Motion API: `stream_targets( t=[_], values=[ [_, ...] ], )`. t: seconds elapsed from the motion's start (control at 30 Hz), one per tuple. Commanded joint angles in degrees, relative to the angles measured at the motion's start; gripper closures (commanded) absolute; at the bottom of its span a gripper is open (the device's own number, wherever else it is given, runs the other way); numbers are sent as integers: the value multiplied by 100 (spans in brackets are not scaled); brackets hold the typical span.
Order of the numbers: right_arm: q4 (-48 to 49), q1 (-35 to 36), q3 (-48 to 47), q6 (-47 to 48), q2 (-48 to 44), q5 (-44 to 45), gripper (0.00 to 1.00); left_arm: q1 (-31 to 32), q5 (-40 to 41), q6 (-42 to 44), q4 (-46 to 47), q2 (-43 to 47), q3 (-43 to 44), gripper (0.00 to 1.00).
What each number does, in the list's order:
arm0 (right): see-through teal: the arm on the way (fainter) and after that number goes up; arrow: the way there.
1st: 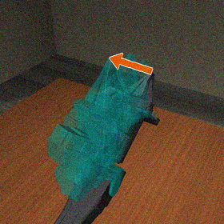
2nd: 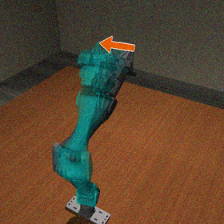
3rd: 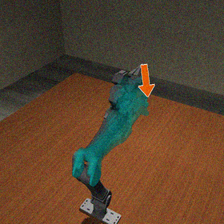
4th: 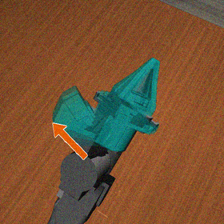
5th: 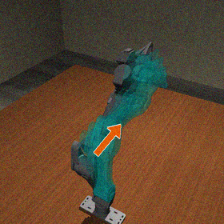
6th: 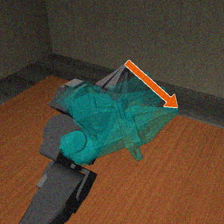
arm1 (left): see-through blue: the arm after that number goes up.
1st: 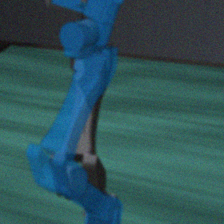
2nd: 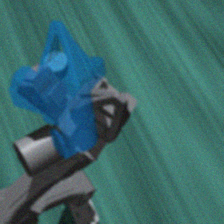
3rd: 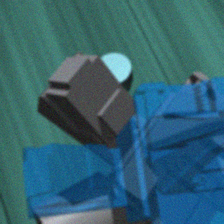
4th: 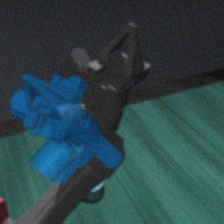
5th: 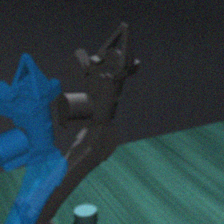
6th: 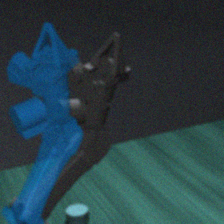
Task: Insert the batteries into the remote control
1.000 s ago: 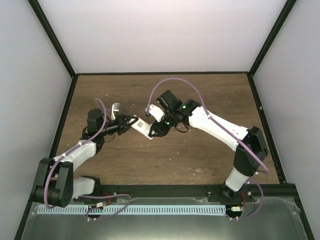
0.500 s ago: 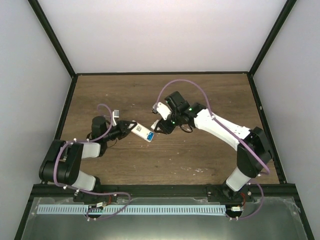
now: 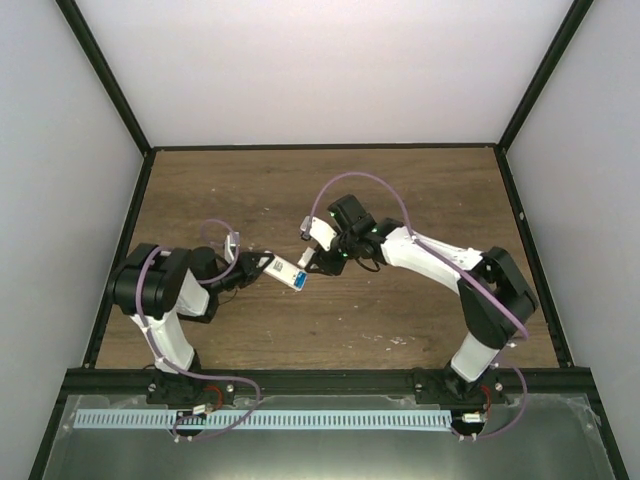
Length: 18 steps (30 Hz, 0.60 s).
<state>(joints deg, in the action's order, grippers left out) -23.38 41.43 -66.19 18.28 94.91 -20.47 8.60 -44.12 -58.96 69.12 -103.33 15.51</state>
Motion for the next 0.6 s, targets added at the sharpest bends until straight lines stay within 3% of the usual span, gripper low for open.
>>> stream_targets(
  t=[0.0, 0.57],
  values=[
    [229, 23, -104, 418, 345, -104, 58, -38, 67, -133, 1293, -381, -50, 100],
    [381, 234, -262, 709, 1203, -58, 57, -54, 22, -215, 2108, -1171, -64, 100]
  ],
)
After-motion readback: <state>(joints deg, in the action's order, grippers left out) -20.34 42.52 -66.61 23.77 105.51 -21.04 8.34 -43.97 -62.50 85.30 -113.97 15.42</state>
